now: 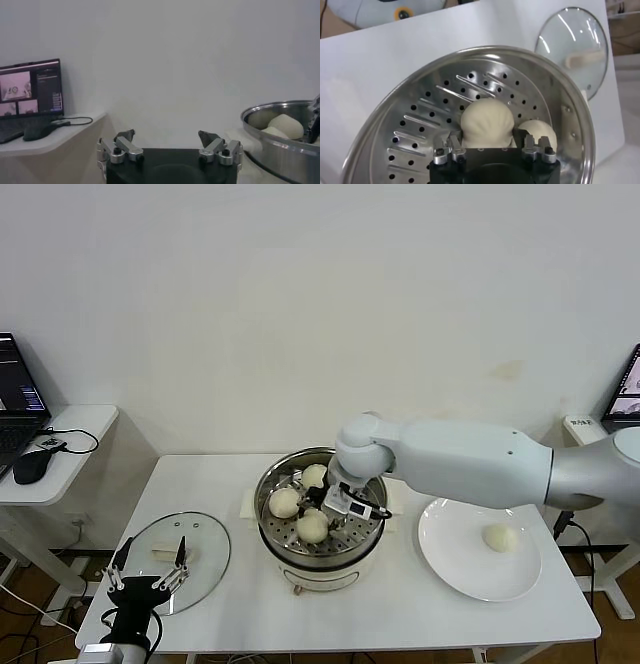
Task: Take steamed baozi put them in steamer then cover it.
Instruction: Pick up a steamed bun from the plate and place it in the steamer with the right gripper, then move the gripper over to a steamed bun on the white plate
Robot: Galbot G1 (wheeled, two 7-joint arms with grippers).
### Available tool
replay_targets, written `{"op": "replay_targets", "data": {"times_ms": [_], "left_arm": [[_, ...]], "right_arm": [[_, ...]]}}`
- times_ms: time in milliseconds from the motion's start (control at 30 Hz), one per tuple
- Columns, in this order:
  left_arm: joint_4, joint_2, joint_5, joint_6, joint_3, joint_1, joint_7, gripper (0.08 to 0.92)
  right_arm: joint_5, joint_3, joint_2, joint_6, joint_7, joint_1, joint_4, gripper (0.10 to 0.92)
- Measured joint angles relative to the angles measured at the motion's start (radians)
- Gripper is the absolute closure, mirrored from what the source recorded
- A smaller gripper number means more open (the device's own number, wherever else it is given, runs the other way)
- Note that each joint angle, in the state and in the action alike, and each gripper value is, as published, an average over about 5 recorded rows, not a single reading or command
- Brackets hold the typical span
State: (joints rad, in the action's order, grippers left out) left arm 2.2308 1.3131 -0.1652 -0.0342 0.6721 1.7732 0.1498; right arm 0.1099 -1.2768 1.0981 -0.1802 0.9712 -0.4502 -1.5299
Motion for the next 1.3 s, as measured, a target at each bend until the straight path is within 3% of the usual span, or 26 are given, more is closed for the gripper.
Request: {"op": "replay_targets", "data": {"times_ms": [133,233,500,867,1300], "left_arm": [[0.000,0.000,0.000,0.000,0.000,-0.001,0.000,0.177],[0.000,-0.003,0.000,0.000,0.002,-0.002,0.000,0.177],[-0.003,-0.017,-0.005,0.000,0.017,-0.001,-0.001,0.177],[-0.003,-0.041,-0.017,-0.003,0.029,-0.003,-0.004,0.177],[-0.006,-0.062,-0.015,-0.010,0.018,-0.011,-0.005,0.177]], "right_arm": [[-0.001,0.002,-0.010,-0.007,0.002,-0.007,-0.006,0.242],[-0.009,0.011,-0.021,-0.006,0.002,-0.014,-0.013,0.209],[-0.065,0.052,-0.083,0.044,0.011,-0.048,-0.044,0.202],[-0.126,0.147,-0.268,0.261,0.020,-0.045,-0.059,0.202],[-0.042,0.356,-0.521,0.368,0.041,0.182,0.005,0.203]]}}
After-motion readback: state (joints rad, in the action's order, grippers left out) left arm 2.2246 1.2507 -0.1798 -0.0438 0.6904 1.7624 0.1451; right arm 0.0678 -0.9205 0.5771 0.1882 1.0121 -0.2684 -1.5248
